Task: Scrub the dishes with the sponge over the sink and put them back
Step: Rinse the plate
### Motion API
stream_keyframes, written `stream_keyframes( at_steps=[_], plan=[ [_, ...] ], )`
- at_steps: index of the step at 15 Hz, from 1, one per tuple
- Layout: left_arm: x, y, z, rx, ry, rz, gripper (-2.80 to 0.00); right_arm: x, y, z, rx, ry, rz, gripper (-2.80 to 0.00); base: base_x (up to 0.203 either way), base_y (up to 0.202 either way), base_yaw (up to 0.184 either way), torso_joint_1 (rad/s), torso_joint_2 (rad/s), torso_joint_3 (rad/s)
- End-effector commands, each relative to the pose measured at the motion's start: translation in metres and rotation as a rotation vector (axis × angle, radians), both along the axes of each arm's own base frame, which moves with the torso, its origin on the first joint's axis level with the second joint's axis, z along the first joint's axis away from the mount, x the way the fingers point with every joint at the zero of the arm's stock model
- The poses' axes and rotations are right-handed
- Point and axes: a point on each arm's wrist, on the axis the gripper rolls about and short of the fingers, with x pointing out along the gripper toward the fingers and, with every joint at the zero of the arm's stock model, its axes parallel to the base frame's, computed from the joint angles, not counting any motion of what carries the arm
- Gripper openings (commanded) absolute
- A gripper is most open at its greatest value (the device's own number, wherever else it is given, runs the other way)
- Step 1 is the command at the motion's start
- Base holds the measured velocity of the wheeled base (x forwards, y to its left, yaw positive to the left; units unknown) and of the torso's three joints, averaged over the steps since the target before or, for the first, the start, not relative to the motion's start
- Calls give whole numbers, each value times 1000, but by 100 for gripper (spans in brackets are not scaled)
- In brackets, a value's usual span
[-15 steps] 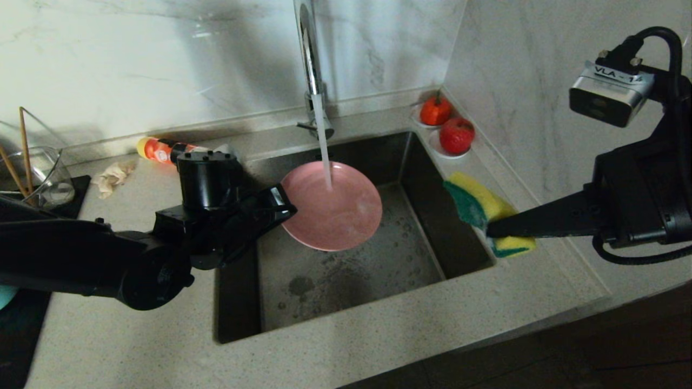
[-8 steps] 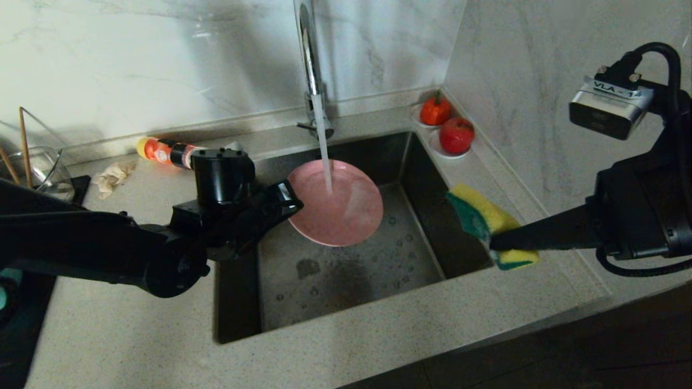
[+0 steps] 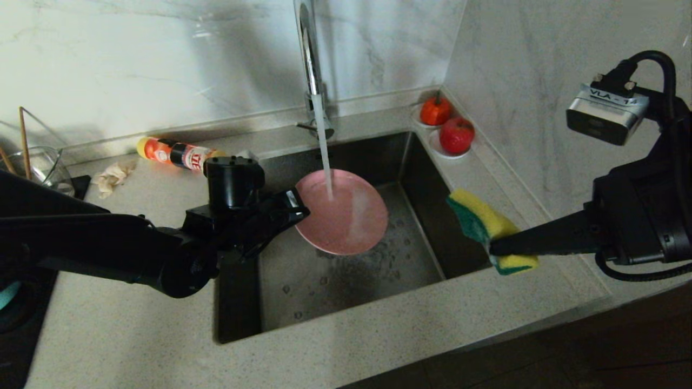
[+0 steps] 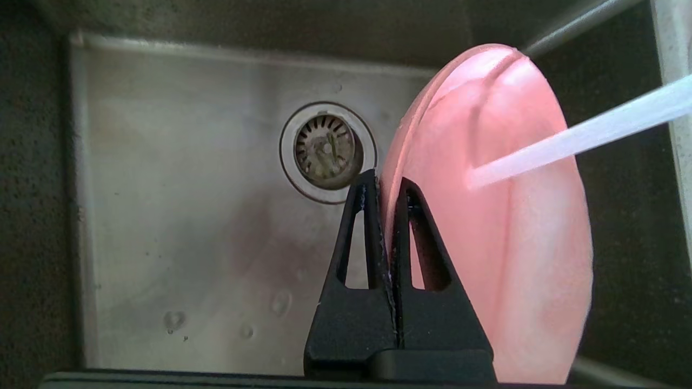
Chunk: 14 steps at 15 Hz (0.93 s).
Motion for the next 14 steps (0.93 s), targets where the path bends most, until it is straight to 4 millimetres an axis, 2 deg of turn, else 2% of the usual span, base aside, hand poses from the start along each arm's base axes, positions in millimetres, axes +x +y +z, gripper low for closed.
stream_keyframes(
  at_steps=[1,5,9,14],
  plan=[
    [-1,-1,-1,-5,2,-7,-280,0,1,-2,-4,10,1,-280,0,0,0,0,0,0],
    [-13,8,12,-15,-17,-6,-280,1,1,-3,-5,13,4,-280,0,0,0,0,0,0],
    [-28,34,37,-24,-69,48,-280,4,6,-5,9,-4,15,-280,0,0,0,0,0,0],
    [-57,65,62,86,-166,93,-280,5,7,-7,11,-5,17,-280,0,0,0,0,0,0]
  ],
)
